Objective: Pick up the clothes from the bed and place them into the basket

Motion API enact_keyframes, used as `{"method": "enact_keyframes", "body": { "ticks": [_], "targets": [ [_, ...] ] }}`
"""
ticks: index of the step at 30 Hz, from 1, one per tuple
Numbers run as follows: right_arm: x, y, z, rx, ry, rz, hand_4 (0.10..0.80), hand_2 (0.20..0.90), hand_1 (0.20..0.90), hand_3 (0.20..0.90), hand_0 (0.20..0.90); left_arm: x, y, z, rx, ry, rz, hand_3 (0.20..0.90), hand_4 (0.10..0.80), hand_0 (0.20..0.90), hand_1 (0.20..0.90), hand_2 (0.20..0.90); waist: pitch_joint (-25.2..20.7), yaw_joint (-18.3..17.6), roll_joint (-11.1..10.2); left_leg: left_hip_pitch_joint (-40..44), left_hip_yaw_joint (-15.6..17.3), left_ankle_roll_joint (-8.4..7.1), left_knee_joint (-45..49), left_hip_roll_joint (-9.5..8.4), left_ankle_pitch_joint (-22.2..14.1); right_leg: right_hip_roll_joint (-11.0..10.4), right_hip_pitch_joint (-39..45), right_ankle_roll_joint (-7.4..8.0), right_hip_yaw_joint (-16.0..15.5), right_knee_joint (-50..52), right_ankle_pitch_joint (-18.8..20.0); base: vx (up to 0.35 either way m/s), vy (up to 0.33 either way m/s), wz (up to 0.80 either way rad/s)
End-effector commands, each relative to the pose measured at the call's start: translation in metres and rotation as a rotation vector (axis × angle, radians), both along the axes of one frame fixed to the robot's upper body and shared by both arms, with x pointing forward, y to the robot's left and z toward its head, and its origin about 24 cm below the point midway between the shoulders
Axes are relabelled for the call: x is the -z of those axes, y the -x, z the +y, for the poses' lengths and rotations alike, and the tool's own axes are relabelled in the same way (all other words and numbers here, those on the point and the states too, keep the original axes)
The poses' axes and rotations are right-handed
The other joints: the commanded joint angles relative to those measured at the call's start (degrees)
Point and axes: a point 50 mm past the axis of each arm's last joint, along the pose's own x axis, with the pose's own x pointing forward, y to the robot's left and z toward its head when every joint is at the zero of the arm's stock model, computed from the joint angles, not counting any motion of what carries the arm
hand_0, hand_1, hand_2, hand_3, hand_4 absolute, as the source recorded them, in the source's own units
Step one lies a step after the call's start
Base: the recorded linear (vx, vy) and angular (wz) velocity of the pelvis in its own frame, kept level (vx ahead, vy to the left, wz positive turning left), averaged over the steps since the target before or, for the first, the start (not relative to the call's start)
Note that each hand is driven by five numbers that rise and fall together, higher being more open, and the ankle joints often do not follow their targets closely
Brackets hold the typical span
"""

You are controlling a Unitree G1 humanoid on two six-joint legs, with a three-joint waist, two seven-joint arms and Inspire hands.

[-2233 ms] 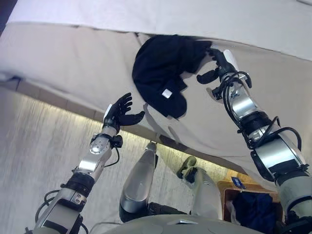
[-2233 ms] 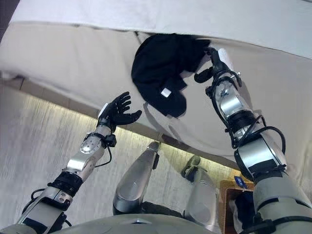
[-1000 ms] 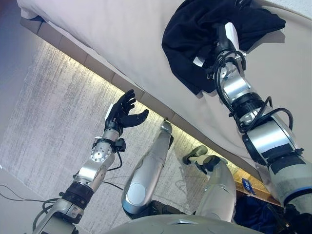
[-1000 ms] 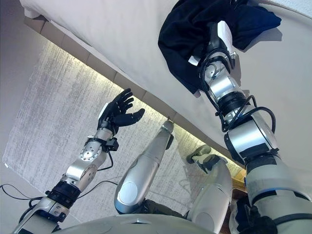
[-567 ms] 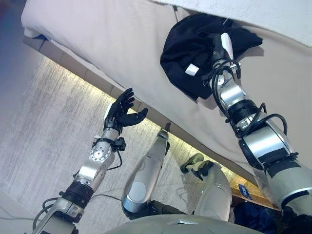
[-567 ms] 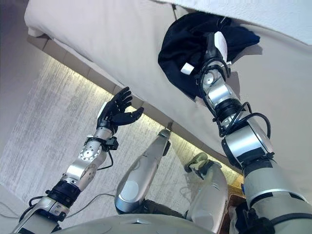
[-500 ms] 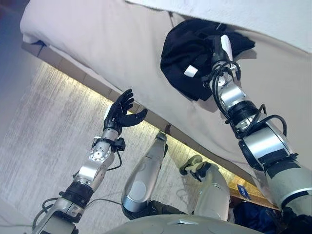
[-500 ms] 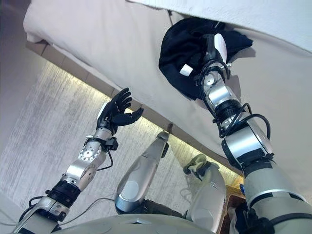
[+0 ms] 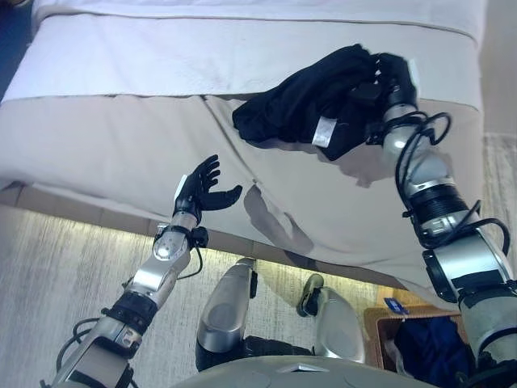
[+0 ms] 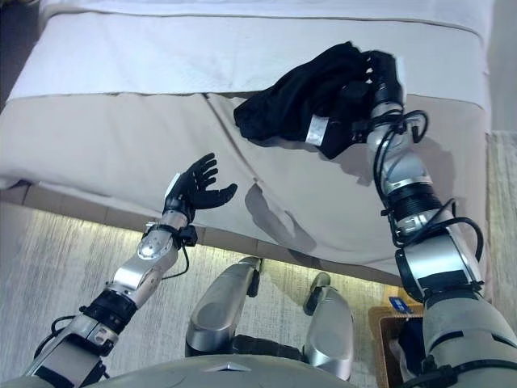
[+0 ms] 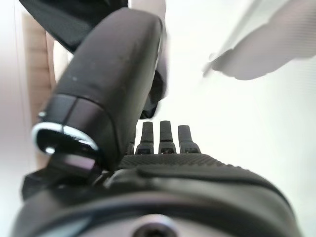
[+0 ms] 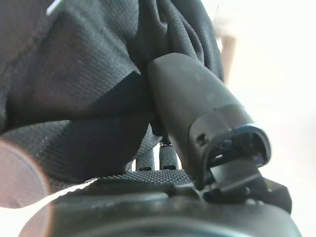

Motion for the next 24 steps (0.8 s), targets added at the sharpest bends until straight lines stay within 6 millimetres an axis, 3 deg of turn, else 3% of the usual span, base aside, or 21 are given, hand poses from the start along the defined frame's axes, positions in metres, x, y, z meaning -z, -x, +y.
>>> {"method": "enact_keyframes", "body": {
  "ticks": [1, 3, 5, 6, 9, 11, 12, 14, 18, 24],
  "targets": [
    [-0.045, 0.012, -0.012, -0.067, 0.004, -0.221, 0.100, 0.300, 0.300, 0.200, 0.300, 0.008, 0.010, 0.000, -0.058, 0.001, -0.026, 0.900, 0.800, 0.900, 0.900, 0.900, -14.77, -1.99, -4.89, 3.21, -10.31, 1.70, 8.24, -3.18, -15.66, 5.07, 2.34, -1.02, 11.08, -10.72, 7.41, 0.118, 0.096, -0.85],
    [-0.048, 0.010, -0.007, -0.106, -0.033, -0.233, 0.100, 0.300, 0.300, 0.200, 0.300, 0.013, 0.016, 0.014, -0.108, -0.012, -0.011, 0.900, 0.800, 0.900, 0.900, 0.900, -16.10, -0.99, -5.70, 5.02, -16.65, 2.61, 7.60, -4.90, -16.32, 6.60, 3.26, -0.92, 15.96, -11.76, 8.08, 0.081, 0.079, -1.28],
    [-0.051, 0.013, -0.010, -0.087, -0.047, -0.250, 0.100, 0.300, 0.300, 0.200, 0.300, 0.015, 0.017, 0.021, -0.106, -0.031, -0.011, 0.900, 0.800, 0.900, 0.900, 0.900, -16.97, -1.47, -5.85, 5.40, -15.64, 3.07, 7.42, -5.64, -16.33, 6.53, 3.54, -0.43, 16.98, -12.61, 9.14, 0.015, 0.079, -1.27],
    [-0.050, 0.016, -0.017, -0.055, -0.048, -0.259, 0.100, 0.300, 0.300, 0.200, 0.300, 0.016, 0.016, 0.023, -0.083, -0.050, -0.005, 0.900, 0.800, 0.900, 0.900, 0.900, -17.51, -2.56, -5.95, 5.80, -13.46, 3.12, 7.56, -5.30, -16.92, 6.06, 3.48, 0.23, 17.10, -13.21, 10.04, 0.032, 0.097, -0.86],
    [-0.048, 0.023, -0.031, -0.014, -0.065, -0.273, 0.100, 0.300, 0.300, 0.200, 0.300, 0.021, 0.016, 0.030, -0.065, -0.077, 0.007, 0.900, 0.800, 0.900, 0.900, 0.900, -18.22, -4.39, -6.10, 6.98, -12.08, 3.59, 7.49, -6.10, -18.32, 5.10, 2.37, 2.54, 18.70, -15.51, 14.11, 0.033, 0.067, -0.51],
    [-0.045, 0.028, -0.039, 0.014, -0.082, -0.277, 0.100, 0.300, 0.300, 0.200, 0.300, 0.021, 0.017, 0.036, -0.060, -0.094, 0.006, 0.900, 0.800, 0.900, 0.900, 0.900, -18.61, -5.07, -5.75, 8.36, -10.33, 3.48, 5.81, -5.73, -18.05, 4.05, 1.60, 3.93, 16.87, -17.40, 17.06, -0.027, 0.066, -1.07],
    [-0.043, 0.029, -0.041, 0.009, -0.085, -0.274, 0.100, 0.300, 0.300, 0.200, 0.300, 0.019, 0.019, 0.041, -0.097, -0.099, -0.003, 0.900, 0.800, 0.900, 0.900, 0.900, -18.73, -4.96, -5.24, 9.14, -7.76, 3.34, 3.85, -5.12, -17.07, 3.08, 0.31, 4.63, 12.89, -15.93, 19.17, -0.133, 0.062, -1.36],
    [-0.045, 0.030, -0.045, 0.017, -0.082, -0.278, 0.100, 0.300, 0.300, 0.200, 0.300, 0.013, 0.019, 0.050, -0.132, -0.099, -0.026, 0.900, 0.800, 0.900, 0.900, 0.900, -19.20, -4.13, -4.12, 9.11, -4.17, 3.27, 1.84, -3.61, -15.42, 2.25, -0.28, 4.20, 9.06, -12.06, 18.45, -0.183, 0.041, -1.39],
    [-0.041, 0.042, -0.074, 0.122, -0.031, -0.267, 0.100, 0.300, 0.300, 0.200, 0.300, 0.006, 0.020, 0.057, -0.137, -0.082, -0.047, 0.900, 0.800, 0.900, 0.900, 0.900, -20.71, -3.46, -4.03, 7.01, -1.58, 2.84, 3.63, -2.14, -15.24, 1.65, 3.25, 2.74, 6.63, -14.27, 13.53, -0.095, -0.057, -1.19],
    [-0.032, 0.054, -0.103, 0.250, -0.069, -0.237, 0.100, 0.300, 0.300, 0.200, 0.300, 0.016, 0.023, 0.053, -0.154, -0.045, -0.003, 0.900, 0.800, 0.900, 0.900, 0.900, -22.38, -4.51, -5.27, 8.85, 0.82, 0.86, 1.00, 0.06, -14.90, 2.65, 6.34, 2.81, 6.51, -20.82, 13.39, 0.016, -0.104, -0.44]
  ]
}}
